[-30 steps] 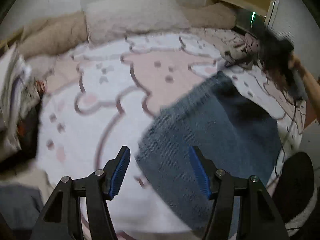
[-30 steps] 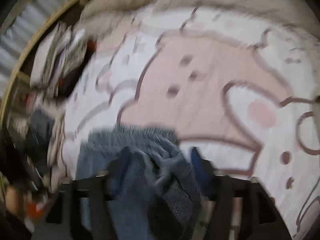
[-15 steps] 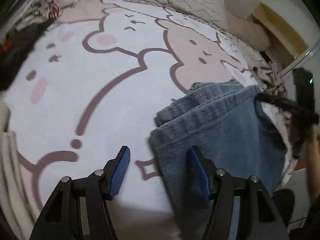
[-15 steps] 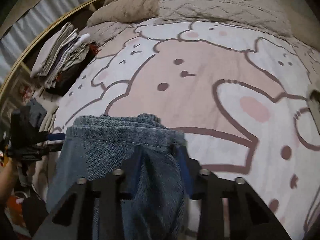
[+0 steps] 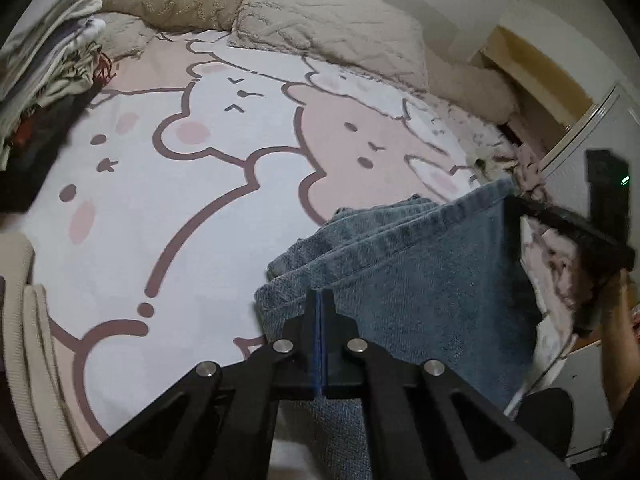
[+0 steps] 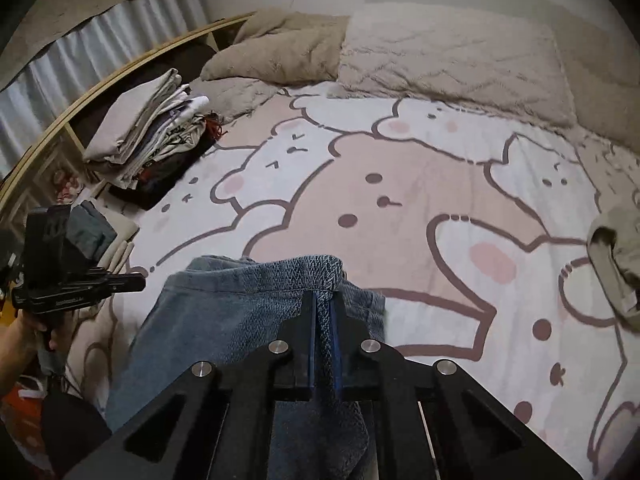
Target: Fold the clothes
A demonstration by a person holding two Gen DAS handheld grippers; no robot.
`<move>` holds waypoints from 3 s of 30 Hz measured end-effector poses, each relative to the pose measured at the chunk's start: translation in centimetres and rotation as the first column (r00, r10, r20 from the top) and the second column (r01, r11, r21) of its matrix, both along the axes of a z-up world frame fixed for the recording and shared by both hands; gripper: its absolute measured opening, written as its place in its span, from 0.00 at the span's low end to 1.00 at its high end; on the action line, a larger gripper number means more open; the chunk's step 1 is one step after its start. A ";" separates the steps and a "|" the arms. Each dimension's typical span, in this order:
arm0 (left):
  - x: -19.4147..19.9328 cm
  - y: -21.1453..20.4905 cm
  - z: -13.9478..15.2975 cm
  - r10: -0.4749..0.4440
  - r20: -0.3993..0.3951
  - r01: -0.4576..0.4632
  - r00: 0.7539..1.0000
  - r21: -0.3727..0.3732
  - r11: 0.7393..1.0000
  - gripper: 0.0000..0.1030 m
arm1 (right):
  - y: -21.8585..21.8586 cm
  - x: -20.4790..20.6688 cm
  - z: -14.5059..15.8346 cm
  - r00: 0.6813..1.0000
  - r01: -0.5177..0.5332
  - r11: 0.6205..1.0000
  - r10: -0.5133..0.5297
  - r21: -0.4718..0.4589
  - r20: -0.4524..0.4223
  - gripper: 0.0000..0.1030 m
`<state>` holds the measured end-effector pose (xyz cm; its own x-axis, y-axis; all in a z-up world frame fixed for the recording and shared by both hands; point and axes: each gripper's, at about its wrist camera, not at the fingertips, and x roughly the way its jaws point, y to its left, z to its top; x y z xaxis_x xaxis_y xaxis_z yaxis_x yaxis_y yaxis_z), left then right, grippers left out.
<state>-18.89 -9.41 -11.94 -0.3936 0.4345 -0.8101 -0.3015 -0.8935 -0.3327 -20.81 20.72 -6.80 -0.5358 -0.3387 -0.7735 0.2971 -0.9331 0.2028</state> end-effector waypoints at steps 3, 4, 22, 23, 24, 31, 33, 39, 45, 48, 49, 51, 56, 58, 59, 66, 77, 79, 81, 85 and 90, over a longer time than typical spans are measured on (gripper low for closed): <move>-0.6 0.0 -1.9 0.017 0.065 -0.015 0.998 -0.023 1.000 0.42 | -0.3 -0.2 -0.2 1.000 0.006 1.000 -0.007 0.015 0.009 0.07; -0.5 -0.1 -2.2 0.024 0.057 -0.022 0.998 -0.032 0.999 0.52 | -0.2 -0.2 -0.4 1.000 0.009 1.000 -0.009 0.018 0.014 0.07; 0.8 -0.9 -1.0 0.084 0.024 -0.086 0.996 0.110 0.990 0.07 | 0.6 0.8 -1.1 0.998 0.056 0.998 -0.056 -0.018 0.015 0.07; 1.0 -0.8 -0.4 0.081 0.000 -0.080 0.997 0.107 0.991 0.07 | 0.6 1.1 -0.8 0.998 0.056 0.998 -0.056 -0.015 0.005 0.07; 1.3 -0.6 0.3 0.073 -0.031 -0.070 0.997 0.099 0.993 0.07 | 0.5 1.3 -0.3 0.998 0.057 0.998 -0.057 -0.012 -0.011 0.07; -0.3 1.4 0.4 0.027 -0.124 -0.034 0.992 -0.053 0.998 0.07 | 0.5 -0.7 0.4 0.994 0.104 0.994 -0.103 0.027 -0.040 0.07; -1.1 1.2 -1.0 0.047 -0.129 -0.062 0.991 -0.110 0.992 0.01 | 0.8 -2.1 -1.6 0.991 0.134 0.989 -0.135 0.064 0.006 0.07; -1.7 -0.2 -3.5 0.098 -0.090 -0.112 0.991 -0.165 0.980 0.01 | 1.1 -3.6 -7.1 0.981 0.150 0.982 -0.163 0.110 0.110 0.07; 2.1 1.1 1.4 0.017 -0.189 -0.050 0.982 -0.172 0.984 0.02 | 3.3 -2.3 -3.8 0.968 0.231 0.972 -0.234 0.045 0.085 0.09; 4.7 3.5 3.2 -0.085 -0.219 0.045 0.972 -0.183 0.982 0.20 | 4.9 0.1 -0.9 0.962 0.267 0.963 -0.268 0.027 0.054 0.09; 5.5 4.6 3.4 -0.127 -0.222 0.085 0.967 -0.188 0.978 0.26 | 5.4 1.4 -0.3 0.962 0.269 0.963 -0.268 -0.008 0.053 0.09; 6.6 6.7 3.3 -0.198 -0.231 0.149 0.952 -0.212 0.966 0.26 | 6.2 4.2 0.9 0.962 0.271 0.959 -0.267 -0.078 0.054 0.09; 6.5 11.9 0.6 -0.303 -0.245 0.220 0.921 -0.315 0.923 0.26 | 5.6 9.5 -2.8 0.952 0.278 0.944 -0.246 -0.177 0.185 0.09; 4.9 12.5 -1.2 -0.269 -0.240 0.177 0.933 -0.344 0.922 0.26 | 5.6 10.6 -5.2 0.935 0.316 0.933 -0.276 -0.170 0.225 0.08; 4.1 12.6 -2.1 -0.251 -0.239 0.156 0.938 -0.355 0.922 0.26 | 5.6 11.1 -6.4 0.925 0.335 0.927 -0.291 -0.166 0.245 0.08; 3.7 11.5 -2.9 -0.201 -0.253 0.115 0.946 -0.318 0.941 0.29 | 7.4 13.6 -8.9 0.898 0.421 0.866 -0.358 -0.269 0.255 0.05; 13.5 7.3 4.1 -0.291 -0.372 0.158 0.881 -0.348 0.924 0.29 | 4.8 15.9 -7.6 0.911 0.410 0.876 -0.379 -0.256 0.161 0.05; 14.9 7.9 2.4 -0.392 -0.332 0.227 0.858 -0.438 0.870 0.29 | 3.1 17.4 -7.4 0.926 0.375 0.890 -0.351 -0.259 0.138 0.05; 16.2 8.6 0.5 -0.484 -0.279 0.292 0.829 -0.522 0.801 0.29 | 1.5 18.8 -7.3 0.939 0.342 0.903 -0.323 -0.260 0.117 0.05; 15.5 8.8 -3.0 -0.528 -0.131 0.375 0.839 -0.563 0.736 0.29 | 2.8 18.6 -10.3 0.926 0.376 0.872 -0.337 -0.314 0.173 0.05; 16.4 10.1 -2.9 -0.587 -0.195 0.335 0.786 -0.664 0.669 0.34 | 1.1 19.3 -9.9 0.942 0.334 0.920 -0.324 -0.204 0.086 0.05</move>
